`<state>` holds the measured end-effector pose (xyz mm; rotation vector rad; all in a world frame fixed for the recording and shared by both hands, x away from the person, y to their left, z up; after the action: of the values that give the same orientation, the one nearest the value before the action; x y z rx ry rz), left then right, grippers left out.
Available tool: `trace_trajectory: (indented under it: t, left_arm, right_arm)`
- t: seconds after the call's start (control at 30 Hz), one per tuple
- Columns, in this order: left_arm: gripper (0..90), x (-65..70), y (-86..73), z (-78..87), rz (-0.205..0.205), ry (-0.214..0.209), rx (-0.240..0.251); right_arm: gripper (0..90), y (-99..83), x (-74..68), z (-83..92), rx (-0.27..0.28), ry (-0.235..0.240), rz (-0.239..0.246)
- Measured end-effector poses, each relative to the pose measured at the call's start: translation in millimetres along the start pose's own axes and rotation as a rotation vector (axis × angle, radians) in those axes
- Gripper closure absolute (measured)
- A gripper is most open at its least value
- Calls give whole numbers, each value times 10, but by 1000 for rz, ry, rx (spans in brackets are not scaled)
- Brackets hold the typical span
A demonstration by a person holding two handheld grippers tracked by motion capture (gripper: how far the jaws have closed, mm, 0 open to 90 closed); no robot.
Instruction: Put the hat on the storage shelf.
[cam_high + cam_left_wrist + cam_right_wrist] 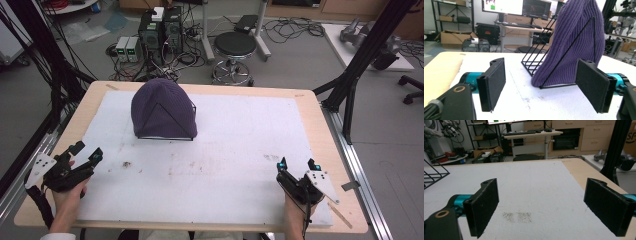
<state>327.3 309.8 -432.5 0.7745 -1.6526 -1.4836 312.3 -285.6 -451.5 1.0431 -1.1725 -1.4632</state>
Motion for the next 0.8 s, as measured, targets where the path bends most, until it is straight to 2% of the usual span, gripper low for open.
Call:
trace_trajectory:
  t: [0.37, 0.8]
  left_arm:
    - [251, 18, -42, -38, -9, -8, -17]
    - [251, 7, -44, -37, -5, -11, -15]
  right_arm:
    - [120, -38, -18, -24, -25, 18, -2]
    - [120, -57, -46, -21, -40, 34, -2]
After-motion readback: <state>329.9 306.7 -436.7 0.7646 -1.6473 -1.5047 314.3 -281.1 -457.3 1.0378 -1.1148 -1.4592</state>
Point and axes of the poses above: each handheld gripper's, and its own axes: z roughly backward along the jaws, y roughly out of its top, x roughly to its right, the point moved 8 cm from there along -z, roughly forward along the jaws, and after that the axes turned 9 degrees about -y, right-handed, at the moved point
